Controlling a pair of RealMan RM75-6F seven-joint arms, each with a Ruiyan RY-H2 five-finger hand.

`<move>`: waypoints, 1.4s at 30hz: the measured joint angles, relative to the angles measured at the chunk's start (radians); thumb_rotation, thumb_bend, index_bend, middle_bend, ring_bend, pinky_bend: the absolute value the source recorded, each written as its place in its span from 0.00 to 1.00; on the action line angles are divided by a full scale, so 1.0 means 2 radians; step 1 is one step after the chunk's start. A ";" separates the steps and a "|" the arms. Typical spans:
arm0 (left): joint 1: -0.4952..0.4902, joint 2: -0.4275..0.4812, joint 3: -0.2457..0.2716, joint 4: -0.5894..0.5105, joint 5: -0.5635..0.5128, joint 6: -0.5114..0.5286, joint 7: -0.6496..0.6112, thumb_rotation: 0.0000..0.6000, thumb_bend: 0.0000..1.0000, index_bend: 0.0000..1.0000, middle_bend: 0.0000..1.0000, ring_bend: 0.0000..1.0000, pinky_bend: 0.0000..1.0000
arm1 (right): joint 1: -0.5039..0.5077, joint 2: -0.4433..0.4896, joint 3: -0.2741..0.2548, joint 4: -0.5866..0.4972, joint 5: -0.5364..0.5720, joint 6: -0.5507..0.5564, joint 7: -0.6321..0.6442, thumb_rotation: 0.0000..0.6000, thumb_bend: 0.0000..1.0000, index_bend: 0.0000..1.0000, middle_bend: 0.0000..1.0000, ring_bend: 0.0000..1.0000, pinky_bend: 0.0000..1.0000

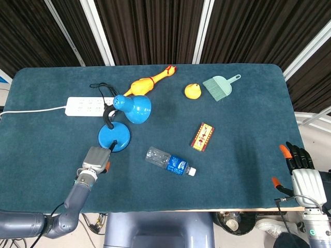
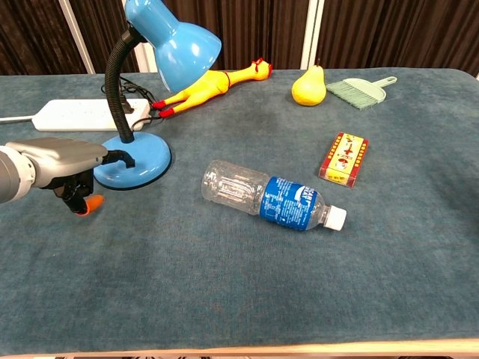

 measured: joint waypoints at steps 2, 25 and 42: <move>0.000 -0.001 0.003 0.001 -0.002 -0.001 -0.002 1.00 0.53 0.10 0.95 0.89 0.85 | 0.000 0.000 0.000 0.000 0.000 0.000 0.000 1.00 0.31 0.00 0.00 0.00 0.08; 0.012 0.021 -0.017 -0.020 0.148 0.066 -0.067 1.00 0.19 0.00 0.22 0.30 0.43 | -0.001 0.000 0.000 0.001 -0.001 0.002 0.001 1.00 0.31 0.00 0.00 0.00 0.08; 0.158 0.124 0.109 -0.019 0.388 0.207 -0.175 1.00 0.06 0.00 0.00 0.00 0.03 | -0.001 -0.001 -0.002 0.001 -0.003 0.000 -0.013 1.00 0.31 0.00 0.00 0.00 0.08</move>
